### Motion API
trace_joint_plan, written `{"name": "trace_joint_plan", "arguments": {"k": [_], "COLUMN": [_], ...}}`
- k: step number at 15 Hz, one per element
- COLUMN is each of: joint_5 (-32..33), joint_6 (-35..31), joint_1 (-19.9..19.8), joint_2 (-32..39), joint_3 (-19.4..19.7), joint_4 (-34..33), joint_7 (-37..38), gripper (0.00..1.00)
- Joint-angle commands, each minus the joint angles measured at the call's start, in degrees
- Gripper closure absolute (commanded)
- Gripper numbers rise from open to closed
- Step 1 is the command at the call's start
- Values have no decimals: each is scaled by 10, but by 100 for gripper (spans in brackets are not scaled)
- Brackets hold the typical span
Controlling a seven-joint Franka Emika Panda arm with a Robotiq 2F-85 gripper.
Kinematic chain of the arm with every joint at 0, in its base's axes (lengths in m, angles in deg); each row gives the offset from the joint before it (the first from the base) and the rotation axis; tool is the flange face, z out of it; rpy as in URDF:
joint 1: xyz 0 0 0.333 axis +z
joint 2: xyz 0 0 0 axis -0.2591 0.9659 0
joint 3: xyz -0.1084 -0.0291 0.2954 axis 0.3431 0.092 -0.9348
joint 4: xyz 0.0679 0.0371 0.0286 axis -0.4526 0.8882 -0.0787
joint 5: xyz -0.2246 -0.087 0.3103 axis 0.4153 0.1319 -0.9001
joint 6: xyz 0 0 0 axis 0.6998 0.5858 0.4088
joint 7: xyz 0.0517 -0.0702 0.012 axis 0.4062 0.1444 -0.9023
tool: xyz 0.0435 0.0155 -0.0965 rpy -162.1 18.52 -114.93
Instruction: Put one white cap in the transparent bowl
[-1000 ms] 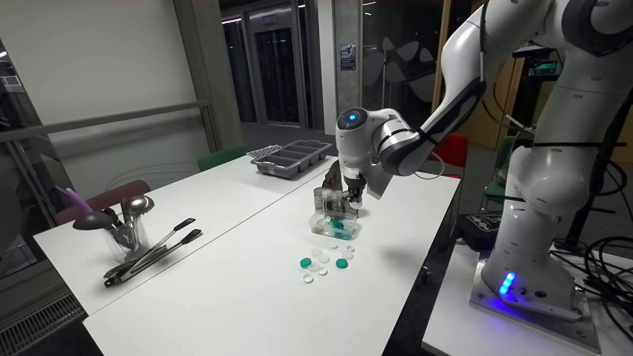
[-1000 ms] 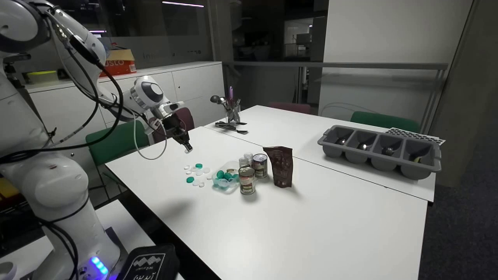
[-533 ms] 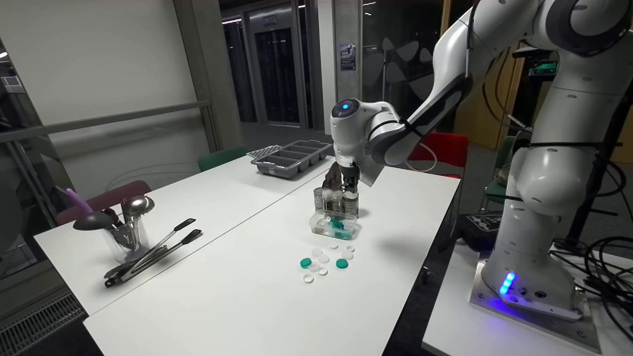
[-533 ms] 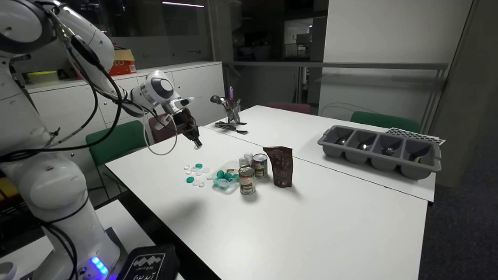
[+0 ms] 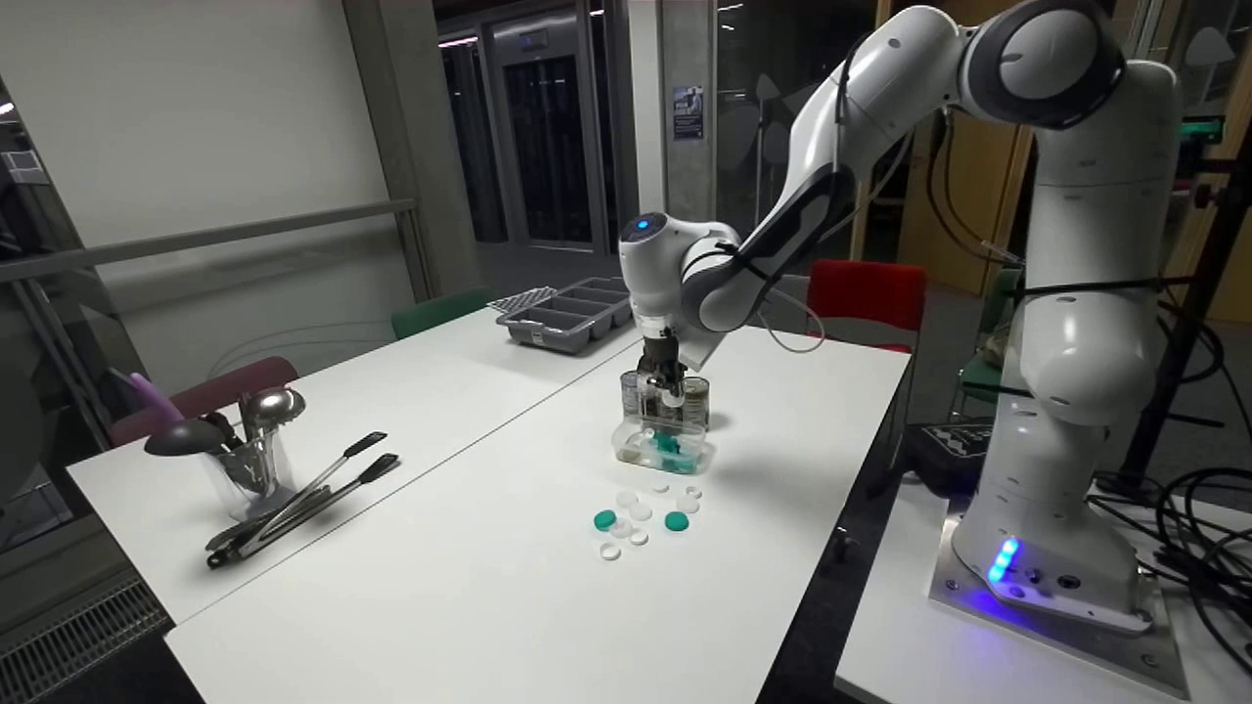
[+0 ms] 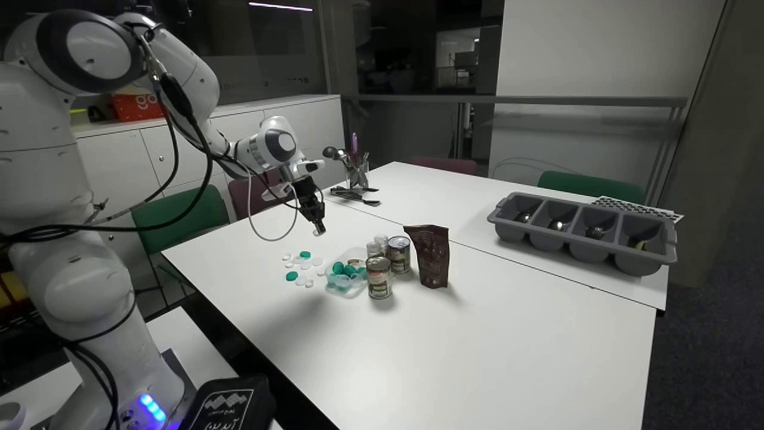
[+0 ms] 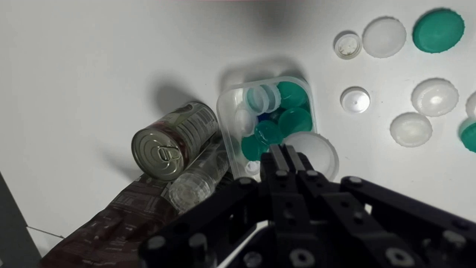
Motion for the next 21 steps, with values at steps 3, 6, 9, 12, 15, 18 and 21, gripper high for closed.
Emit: {"name": "trace_joint_plan", "arguments": {"k": [3,6,9,12,15,18,21], "joint_5": [-46,-66,-79,-86,-97,-104,-77], "joint_6": [-2,2,5,10,12,5,-7], "joint_1": [-2,1,2,3,2,4,23], "joint_2": [94,123,144,160,174,177,150], "joint_3": [30,44,54,64,71,76,83], "joint_4": [-77,-101,-119,-133,-145,-148,-120], "joint_7": [-69,-90,-100,-100,-102,-100,-73], "gripper": [99,99,99,99,71,50,27]}}
